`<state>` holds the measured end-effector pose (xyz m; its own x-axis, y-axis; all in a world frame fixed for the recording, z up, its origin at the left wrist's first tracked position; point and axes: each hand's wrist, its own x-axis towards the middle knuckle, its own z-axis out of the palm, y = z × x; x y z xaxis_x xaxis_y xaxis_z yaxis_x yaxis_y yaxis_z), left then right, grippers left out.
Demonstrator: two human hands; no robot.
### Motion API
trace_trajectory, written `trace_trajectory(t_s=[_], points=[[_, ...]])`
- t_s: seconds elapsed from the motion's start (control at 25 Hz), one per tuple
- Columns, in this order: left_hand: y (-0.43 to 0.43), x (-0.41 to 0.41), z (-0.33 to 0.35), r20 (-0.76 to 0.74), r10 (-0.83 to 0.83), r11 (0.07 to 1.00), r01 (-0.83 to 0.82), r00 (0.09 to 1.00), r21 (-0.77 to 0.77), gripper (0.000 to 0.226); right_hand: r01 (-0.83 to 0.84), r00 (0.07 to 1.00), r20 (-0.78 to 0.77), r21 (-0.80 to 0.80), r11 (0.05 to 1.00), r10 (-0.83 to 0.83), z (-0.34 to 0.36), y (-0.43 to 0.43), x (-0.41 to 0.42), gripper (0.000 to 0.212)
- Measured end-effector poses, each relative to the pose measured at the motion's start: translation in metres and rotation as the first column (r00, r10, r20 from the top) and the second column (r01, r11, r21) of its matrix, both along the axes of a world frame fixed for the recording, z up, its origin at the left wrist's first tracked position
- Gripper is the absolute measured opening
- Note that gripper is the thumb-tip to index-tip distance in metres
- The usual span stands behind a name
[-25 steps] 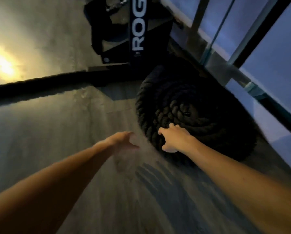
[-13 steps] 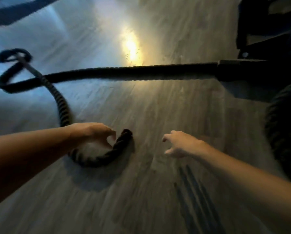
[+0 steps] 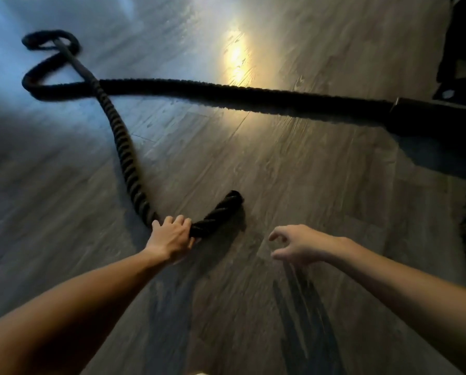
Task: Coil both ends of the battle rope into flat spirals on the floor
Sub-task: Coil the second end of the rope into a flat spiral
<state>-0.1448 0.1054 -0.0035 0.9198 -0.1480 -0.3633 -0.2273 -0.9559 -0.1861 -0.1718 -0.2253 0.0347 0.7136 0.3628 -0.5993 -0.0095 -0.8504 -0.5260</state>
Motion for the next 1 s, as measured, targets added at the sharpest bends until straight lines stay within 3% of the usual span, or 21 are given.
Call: trace_trajectory(t_s=[0.08,0.16,0.28,0.36,0.4,0.48,0.56,0.6,0.64,0.76,0.92,1.0], points=[[-0.029,-0.002,0.007,0.120,-0.122,0.992,0.125,0.985,-0.021,0.051,0.205,0.979,-0.037,0.121,0.971,-0.202,0.002,0.011,-0.006,0.049],[-0.076,-0.003,0.026,0.228,-0.128,0.976,0.163,0.965,-0.142,0.048,0.444,0.895,-0.115,0.156,0.882,-0.430,0.004,0.020,-0.011,0.060],[-0.137,-0.023,0.044,0.299,-0.183,0.928,0.265,0.937,-0.261,0.048,0.783,0.612,-0.448,0.222,0.582,-0.652,0.004,0.027,-0.010,0.071],[-0.178,-0.050,0.048,0.232,-0.156,0.895,0.237,0.960,-0.378,0.045,0.912,0.405,-0.506,0.277,0.301,-0.761,-0.001,0.009,-0.012,0.077],[-0.195,-0.064,0.047,0.188,-0.124,0.863,0.199,0.974,-0.464,0.045,0.926,0.351,-0.460,0.301,0.229,-0.816,-0.006,-0.006,-0.017,0.077],[-0.220,-0.086,0.045,0.062,-0.128,0.748,0.137,0.990,-0.650,0.052,0.915,0.366,-0.316,0.295,0.276,-0.875,-0.016,-0.040,-0.036,0.074],[-0.222,-0.094,0.041,-0.121,-0.288,0.632,0.094,0.950,-0.769,0.062,0.913,0.389,-0.246,0.234,0.335,-0.888,-0.023,-0.081,-0.055,0.068],[-0.214,-0.091,0.039,-0.171,-0.385,0.631,0.122,0.907,-0.766,0.064,0.918,0.383,-0.220,0.199,0.343,-0.897,-0.025,-0.105,-0.062,0.067],[-0.200,-0.082,0.036,-0.169,-0.452,0.669,0.208,0.876,-0.713,0.067,0.925,0.371,-0.199,0.171,0.340,-0.907,-0.024,-0.128,-0.065,0.069],[-0.148,-0.046,0.025,-0.004,-0.515,0.806,0.482,0.857,-0.345,0.075,0.926,0.370,-0.156,0.136,0.351,-0.916,-0.023,-0.184,-0.061,0.078],[-0.106,-0.025,0.005,0.037,-0.437,0.894,0.438,0.899,-0.089,0.071,0.880,0.470,-0.064,0.109,0.462,-0.881,-0.023,-0.202,-0.043,0.071],[-0.107,-0.025,-0.004,0.067,-0.468,0.883,0.468,0.881,0.016,0.065,0.876,0.475,-0.052,0.123,0.467,-0.878,-0.028,-0.196,-0.042,0.079]])
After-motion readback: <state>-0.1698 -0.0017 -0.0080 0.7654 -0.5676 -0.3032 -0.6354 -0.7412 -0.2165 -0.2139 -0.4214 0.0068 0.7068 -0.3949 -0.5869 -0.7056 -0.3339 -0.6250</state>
